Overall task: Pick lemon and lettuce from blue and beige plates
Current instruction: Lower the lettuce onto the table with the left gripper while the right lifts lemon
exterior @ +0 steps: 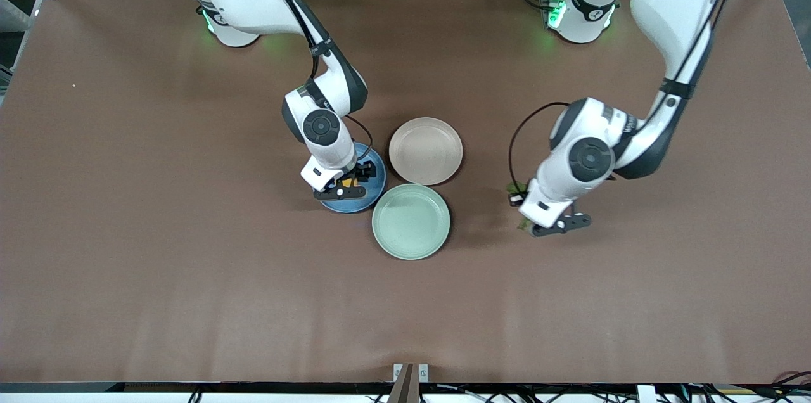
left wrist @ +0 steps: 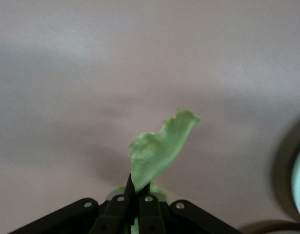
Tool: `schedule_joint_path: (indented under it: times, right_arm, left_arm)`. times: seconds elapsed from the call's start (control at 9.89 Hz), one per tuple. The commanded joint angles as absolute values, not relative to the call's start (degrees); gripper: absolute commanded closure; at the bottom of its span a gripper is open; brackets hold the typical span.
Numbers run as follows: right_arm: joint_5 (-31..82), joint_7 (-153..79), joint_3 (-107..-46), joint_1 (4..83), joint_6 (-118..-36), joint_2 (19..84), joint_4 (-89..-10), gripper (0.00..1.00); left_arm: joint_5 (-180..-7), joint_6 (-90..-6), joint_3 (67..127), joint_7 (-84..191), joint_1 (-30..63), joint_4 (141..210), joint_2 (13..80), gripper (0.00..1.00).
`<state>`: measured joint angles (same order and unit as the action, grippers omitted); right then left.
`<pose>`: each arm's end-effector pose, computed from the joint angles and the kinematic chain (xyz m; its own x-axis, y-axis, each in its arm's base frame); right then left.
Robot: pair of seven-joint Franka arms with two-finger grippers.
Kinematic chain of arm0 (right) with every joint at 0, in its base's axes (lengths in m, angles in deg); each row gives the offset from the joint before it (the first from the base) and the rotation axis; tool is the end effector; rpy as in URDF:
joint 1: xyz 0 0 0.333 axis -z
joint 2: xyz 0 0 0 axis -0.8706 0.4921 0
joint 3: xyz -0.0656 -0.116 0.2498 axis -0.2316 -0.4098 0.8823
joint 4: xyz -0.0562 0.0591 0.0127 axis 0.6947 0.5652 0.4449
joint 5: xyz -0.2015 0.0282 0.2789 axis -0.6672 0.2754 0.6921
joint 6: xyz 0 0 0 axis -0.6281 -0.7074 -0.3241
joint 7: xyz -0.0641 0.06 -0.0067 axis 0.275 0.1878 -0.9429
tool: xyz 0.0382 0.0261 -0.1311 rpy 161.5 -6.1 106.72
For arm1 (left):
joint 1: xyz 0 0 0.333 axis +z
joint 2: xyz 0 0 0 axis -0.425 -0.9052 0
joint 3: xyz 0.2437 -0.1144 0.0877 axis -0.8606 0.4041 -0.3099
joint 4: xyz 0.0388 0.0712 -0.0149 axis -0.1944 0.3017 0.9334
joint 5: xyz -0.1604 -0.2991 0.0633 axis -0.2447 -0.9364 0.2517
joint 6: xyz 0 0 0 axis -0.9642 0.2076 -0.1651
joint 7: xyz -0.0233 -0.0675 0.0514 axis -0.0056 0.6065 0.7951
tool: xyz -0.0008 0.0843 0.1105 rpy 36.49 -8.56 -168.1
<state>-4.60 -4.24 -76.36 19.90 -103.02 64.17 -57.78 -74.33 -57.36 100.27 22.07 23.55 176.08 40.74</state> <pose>0.4762 0.3392 0.1542 0.9980 0.0555 -0.0313 0.0555 -0.9985 -0.0012 0.5622 -0.2110 0.2436 0.9777 0.1962 -0.0745 0.1973 -0.9803 0.0072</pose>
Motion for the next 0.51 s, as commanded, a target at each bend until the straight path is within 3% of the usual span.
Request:
schedule_joint_path:
  times: [0.0, 0.1, 0.4]
  right_arm:
    - [-3.64, -3.51, -76.64, 19.39, -102.55, 64.29, -58.38, 0.44]
    - [-3.64, -3.51, -76.64, 19.65, -101.33, 64.29, -58.38, 0.52]
    - [-3.64, -3.68, -76.56, 20.00, -94.92, 63.50, -55.84, 0.55]
  left_arm:
    - [-72.72, -56.56, 100.29, 25.35, 26.55, 174.92, 40.58, 1.00]
    - [-72.81, -56.56, 98.98, 25.63, 26.73, 174.22, 40.31, 1.00]
    - [-70.98, -56.56, 96.25, 28.70, 26.73, 173.95, 39.26, 1.00]
